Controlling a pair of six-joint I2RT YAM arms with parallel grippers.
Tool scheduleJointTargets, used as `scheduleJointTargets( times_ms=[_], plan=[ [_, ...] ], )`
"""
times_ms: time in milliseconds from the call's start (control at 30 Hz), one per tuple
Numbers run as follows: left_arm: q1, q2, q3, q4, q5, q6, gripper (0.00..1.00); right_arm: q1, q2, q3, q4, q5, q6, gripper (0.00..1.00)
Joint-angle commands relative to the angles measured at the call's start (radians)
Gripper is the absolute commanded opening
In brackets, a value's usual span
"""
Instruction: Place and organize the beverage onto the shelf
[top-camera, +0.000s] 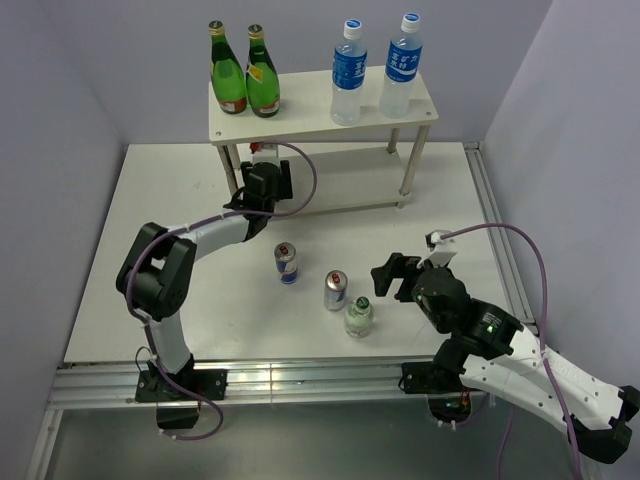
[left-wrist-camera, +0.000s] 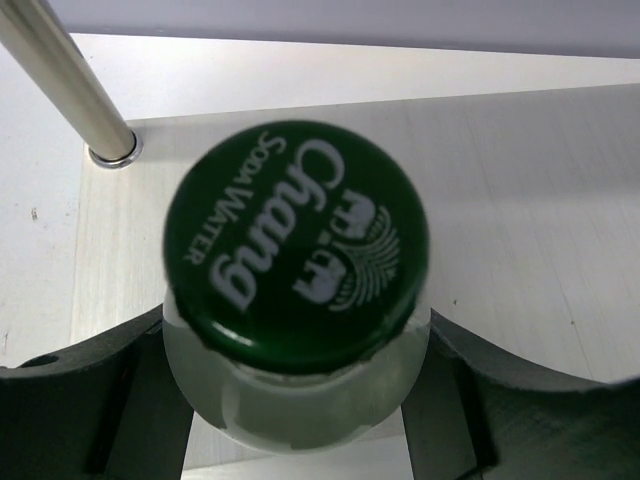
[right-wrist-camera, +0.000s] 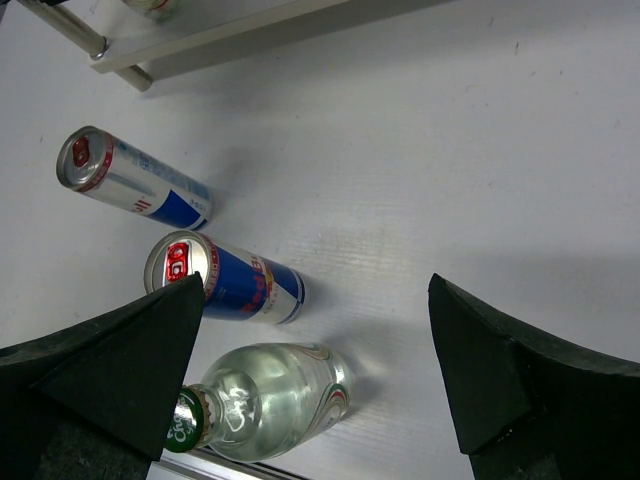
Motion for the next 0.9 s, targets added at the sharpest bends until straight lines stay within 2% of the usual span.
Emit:
scheduleJointTargets(
  times_ms=[0, 67, 133, 167, 267, 300, 400, 600, 633, 667, 767, 867],
  plan=[
    [0.023, -0.004, 0.099, 0.169, 0.000, -0.005, 0.00, 0.009, -0.005, -0.011, 0.033, 0.027, 0.007, 1.00],
    [0.023, 0.006, 0.102, 0.167, -0.008, -0.008, 0.00, 0.009, -0.007, -0.011, 0.031, 0.027, 0.006, 1.00],
    [0.025, 0.016, 0.115, 0.148, -0.029, -0.014, 0.07, 0.009, -0.007, -0.012, 0.031, 0.027, 0.007, 1.00],
    [0.025, 0.017, 0.115, 0.151, -0.031, -0.011, 0.18, 0.011, -0.008, -0.012, 0.031, 0.027, 0.007, 1.00],
    [0.025, 0.017, 0.107, 0.154, -0.036, -0.008, 0.36, 0.011, -0.010, -0.014, 0.029, 0.030, 0.009, 1.00],
    [0.025, 0.017, 0.104, 0.155, -0.036, -0.008, 0.48, 0.011, -0.011, -0.012, 0.029, 0.029, 0.010, 1.00],
    [0.025, 0.017, 0.101, 0.151, -0.034, -0.009, 0.65, 0.012, -0.014, -0.012, 0.028, 0.030, 0.012, 1.00],
    [0.023, -0.006, 0.081, 0.138, -0.028, -0.017, 0.77, 0.014, -0.017, -0.014, 0.028, 0.033, 0.014, 1.00],
    [0.025, -0.016, 0.073, 0.137, -0.023, -0.019, 0.88, 0.014, -0.020, -0.015, 0.028, 0.036, 0.015, 1.00],
    [0.025, -0.020, 0.070, 0.135, -0.025, -0.017, 0.94, 0.015, -0.019, -0.015, 0.028, 0.036, 0.015, 1.00],
    [0.023, -0.040, 0.059, 0.126, -0.013, -0.019, 0.99, 0.014, -0.021, -0.015, 0.028, 0.041, 0.015, 1.00],
    [0.019, -0.067, 0.046, 0.115, -0.014, -0.020, 0.99, 0.017, -0.021, -0.015, 0.026, 0.044, 0.018, 1.00]
  ],
)
